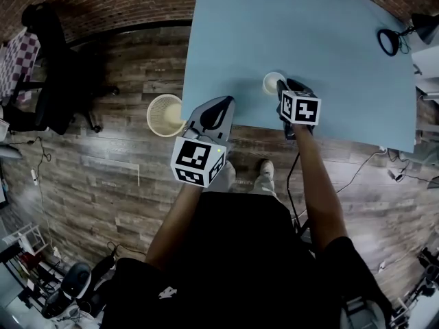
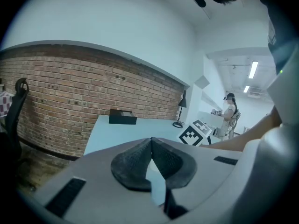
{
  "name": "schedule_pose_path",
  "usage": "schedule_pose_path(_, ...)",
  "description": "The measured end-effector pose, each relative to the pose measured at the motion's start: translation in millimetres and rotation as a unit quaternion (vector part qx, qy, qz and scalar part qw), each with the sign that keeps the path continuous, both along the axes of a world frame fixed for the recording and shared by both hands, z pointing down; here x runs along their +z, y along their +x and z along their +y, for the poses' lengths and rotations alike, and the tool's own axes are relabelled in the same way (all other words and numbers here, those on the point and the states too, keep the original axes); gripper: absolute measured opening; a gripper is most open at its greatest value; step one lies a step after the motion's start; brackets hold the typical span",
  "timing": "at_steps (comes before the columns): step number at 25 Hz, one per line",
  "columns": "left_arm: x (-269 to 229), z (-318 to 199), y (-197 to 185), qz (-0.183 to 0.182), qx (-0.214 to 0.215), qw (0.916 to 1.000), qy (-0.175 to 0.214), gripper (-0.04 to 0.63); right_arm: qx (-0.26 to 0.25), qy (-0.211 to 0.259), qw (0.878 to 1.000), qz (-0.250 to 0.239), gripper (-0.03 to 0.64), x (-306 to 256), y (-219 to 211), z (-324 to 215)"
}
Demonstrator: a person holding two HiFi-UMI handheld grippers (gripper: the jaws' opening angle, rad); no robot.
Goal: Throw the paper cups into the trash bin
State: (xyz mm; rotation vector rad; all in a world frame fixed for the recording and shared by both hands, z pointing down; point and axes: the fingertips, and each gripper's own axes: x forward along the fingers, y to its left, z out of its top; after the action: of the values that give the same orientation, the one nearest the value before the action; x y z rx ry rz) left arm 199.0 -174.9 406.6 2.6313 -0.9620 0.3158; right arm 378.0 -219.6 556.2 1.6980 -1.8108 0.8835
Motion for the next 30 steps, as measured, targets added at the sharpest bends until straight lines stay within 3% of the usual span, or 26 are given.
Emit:
schedule_pose_path(3,-1.0,-2.8,-5.3,0.000,0.000,1.0000,0.001,0.008,0.008,-0.003,1.000,0.020,0.087,3.7,1.6,-1.0)
schedule_pose_path(5,-0.5,-4.1,-10.0,0.001,-0.001,1.0000,-0.001,0.008,0.010,-0.005,0.999,0.030,0.041,3.6,0.1,-1.7)
schedule_pose_path(30,0.7,-10.6,-37.4,0.018,0.026,0.9995,0.001,0.008,0.025,0.041,0.998,0.027,0.026,-29.5,-28.5,-3.9)
